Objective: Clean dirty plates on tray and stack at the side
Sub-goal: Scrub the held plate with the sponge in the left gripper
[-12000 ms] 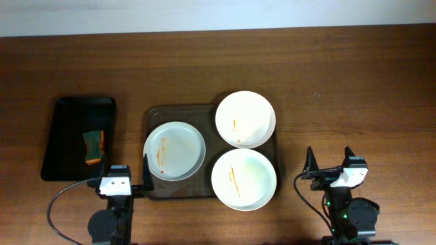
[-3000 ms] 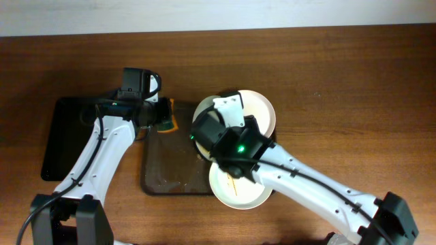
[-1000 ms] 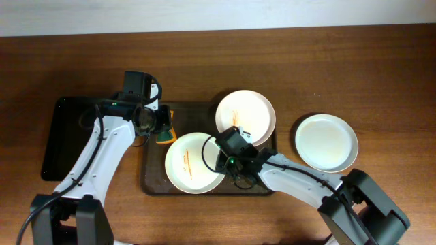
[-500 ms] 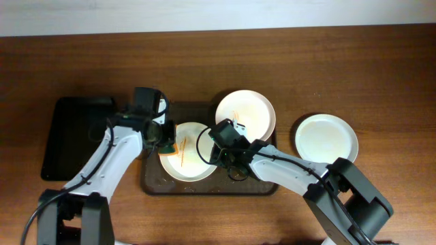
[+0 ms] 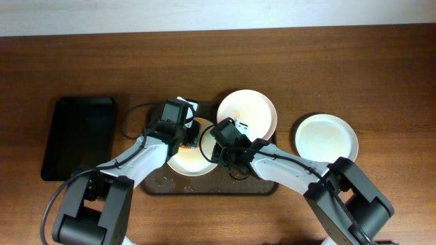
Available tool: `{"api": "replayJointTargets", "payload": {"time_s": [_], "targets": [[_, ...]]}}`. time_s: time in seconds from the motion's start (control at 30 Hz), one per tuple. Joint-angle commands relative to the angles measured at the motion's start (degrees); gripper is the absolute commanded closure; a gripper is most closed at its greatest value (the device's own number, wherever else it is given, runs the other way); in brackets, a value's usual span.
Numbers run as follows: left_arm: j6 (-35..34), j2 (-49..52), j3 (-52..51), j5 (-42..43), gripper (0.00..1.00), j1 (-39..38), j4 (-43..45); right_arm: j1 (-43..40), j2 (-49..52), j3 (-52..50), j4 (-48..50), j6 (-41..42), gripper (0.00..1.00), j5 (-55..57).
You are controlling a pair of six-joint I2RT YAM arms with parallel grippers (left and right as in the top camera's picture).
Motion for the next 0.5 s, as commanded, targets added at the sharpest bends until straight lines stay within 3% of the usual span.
{"api": "replayJointTargets", "payload": {"time_s": [0.0,0.1,0.17,0.23,0.3,0.37,0.47], "targets": [[-2.1,0.6,-0.1,-7.0,1.0,0.4,-4.9,0.4,1.5,-0.2,-1.1,-0.8,0.96,-1.1],[-3.0,0.6,0.0,-0.7,1.0,0.6,-18.5,0.4,1.5,-0.2,-1.1,-0.8,0.96,-1.1],[-2.3,0.6,0.5,12.9,1.0,2.7,-24.8,0.4,1.5,-0.2,-1.1,-0.8,0.96,-1.7],[3.3,0.6,1.8,23.0,1.0,5.7,-25.7,0.4,1.5,-0.2,-1.1,-0.8,0.96,-1.7],[5.4,0.6,2.5,28.6,1.0,8.2,-21.1,0.4,1.5,-0.2,-1.1,-0.8,0.96,-2.3],[5.3,0.6,2.5,27.5,1.0,9.2,-15.9,0.4,1.5,-0.2,-1.1,-0.8,0.96,-2.4],[-10.5,0.6,2.5,2.8,1.0,9.2,-16.1,0.4,1.5,-0.2,-1.1,-1.0,0.96,-2.4]]}}
